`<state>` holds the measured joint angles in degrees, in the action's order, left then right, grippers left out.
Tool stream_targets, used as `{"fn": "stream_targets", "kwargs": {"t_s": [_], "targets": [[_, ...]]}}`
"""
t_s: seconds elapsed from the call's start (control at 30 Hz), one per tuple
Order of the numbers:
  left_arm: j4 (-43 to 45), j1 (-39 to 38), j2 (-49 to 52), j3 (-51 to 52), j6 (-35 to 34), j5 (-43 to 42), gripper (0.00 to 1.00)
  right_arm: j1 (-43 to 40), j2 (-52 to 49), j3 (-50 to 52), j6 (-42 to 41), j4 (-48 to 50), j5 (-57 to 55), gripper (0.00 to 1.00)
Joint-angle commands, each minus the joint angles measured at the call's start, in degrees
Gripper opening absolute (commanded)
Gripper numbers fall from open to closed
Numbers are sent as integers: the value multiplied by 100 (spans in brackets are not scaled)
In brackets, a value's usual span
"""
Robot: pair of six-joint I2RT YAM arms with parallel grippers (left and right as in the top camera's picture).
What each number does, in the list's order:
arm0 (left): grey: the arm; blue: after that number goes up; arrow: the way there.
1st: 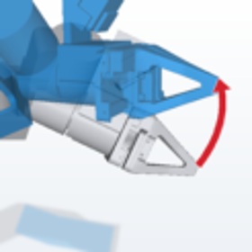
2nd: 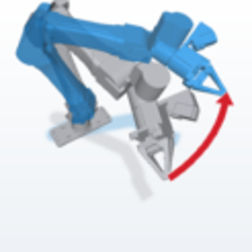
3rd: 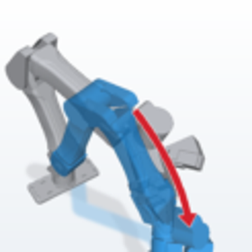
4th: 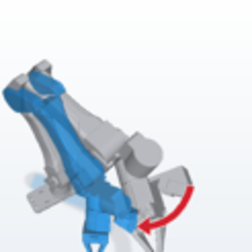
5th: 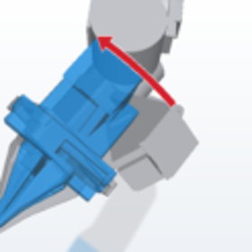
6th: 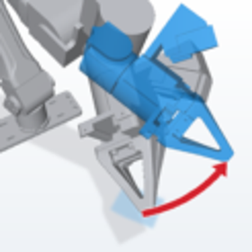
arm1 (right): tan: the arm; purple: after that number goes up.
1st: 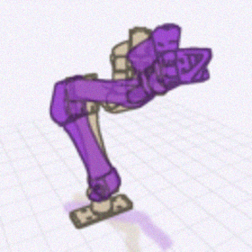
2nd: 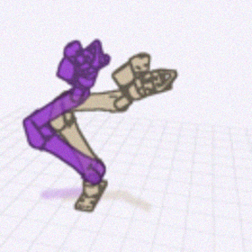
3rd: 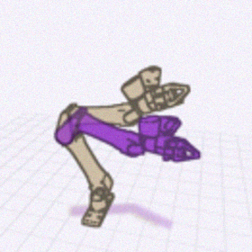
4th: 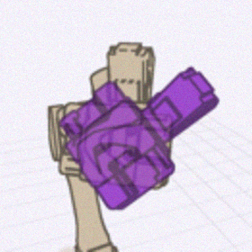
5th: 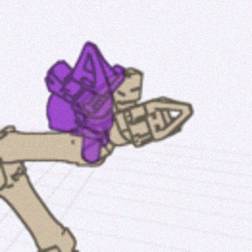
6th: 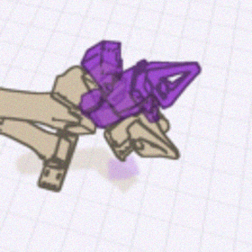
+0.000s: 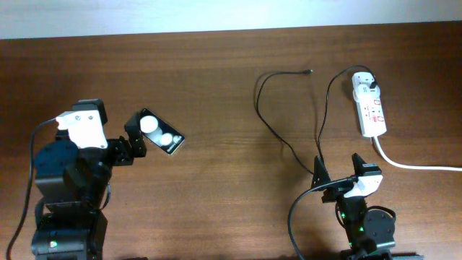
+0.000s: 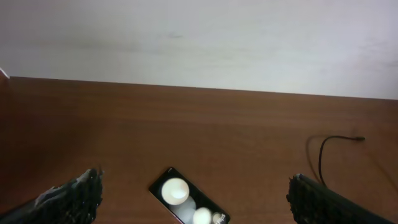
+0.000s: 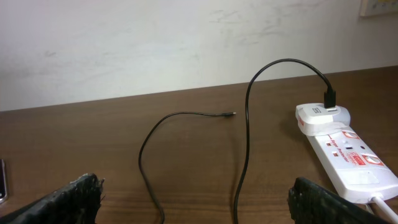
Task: Plug charger to phone and switch on socket
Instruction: 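Move the left gripper over the black phone and lower onto it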
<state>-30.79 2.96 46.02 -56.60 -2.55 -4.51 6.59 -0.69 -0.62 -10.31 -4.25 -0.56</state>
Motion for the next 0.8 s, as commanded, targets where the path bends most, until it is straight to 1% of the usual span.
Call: {"fn": "stream_targets", "kwargs": {"t_s": [0.0,0.03,0.1,0.17,0.23,0.27,0.3,0.33,0.4,0.43,0.5,0.53,0.6,0.7,0.73,0.77], "targets": [[142,-11,4,-127,61,-68,99,52,33,31,46,-31,28,99],[356,-9,35,-127,-407,-59,99,52,33,31,46,-31,28,99],[507,-11,313,-157,-1130,229,96,52,33,31,46,-31,28,99],[459,-11,925,-354,-1429,264,94,52,33,31,46,-31,28,99],[293,-11,1792,-839,-1827,264,93,52,33,31,44,-31,28,99],[61,-20,2286,-1252,-1917,267,94,52,33,31,44,-31,28,99],[-426,-37,2916,-1882,-1932,302,99,52,33,31,46,-31,28,99],[-734,-37,3224,-2236,-1932,308,99,52,33,31,46,-31,28,99],[-2065,-35,4256,-3547,-2540,551,99,52,33,31,46,-31,28,99],[-2483,-35,4548,-3912,-2680,584,99,52,33,31,44,-31,28,99],[-2920,-37,4911,-4247,-2702,568,99,52,33,31,46,-31,28,99],[-3023,-39,5047,-4245,-2769,498,99,52,33,31,44,-31,28,99],[-3045,-70,5158,-4245,-2765,275,99,52,33,31,44,-33,28,99],[-3108,-74,5180,-4245,-2774,273,99,52,33,31,46,-31,28,99],[-3195,-74,5180,-4245,-2914,275,99,52,33,31,44,-31,28,99],[-3311,-74,5180,-4240,-3233,275,99,52,33,31,46,-31,28,99]]}}
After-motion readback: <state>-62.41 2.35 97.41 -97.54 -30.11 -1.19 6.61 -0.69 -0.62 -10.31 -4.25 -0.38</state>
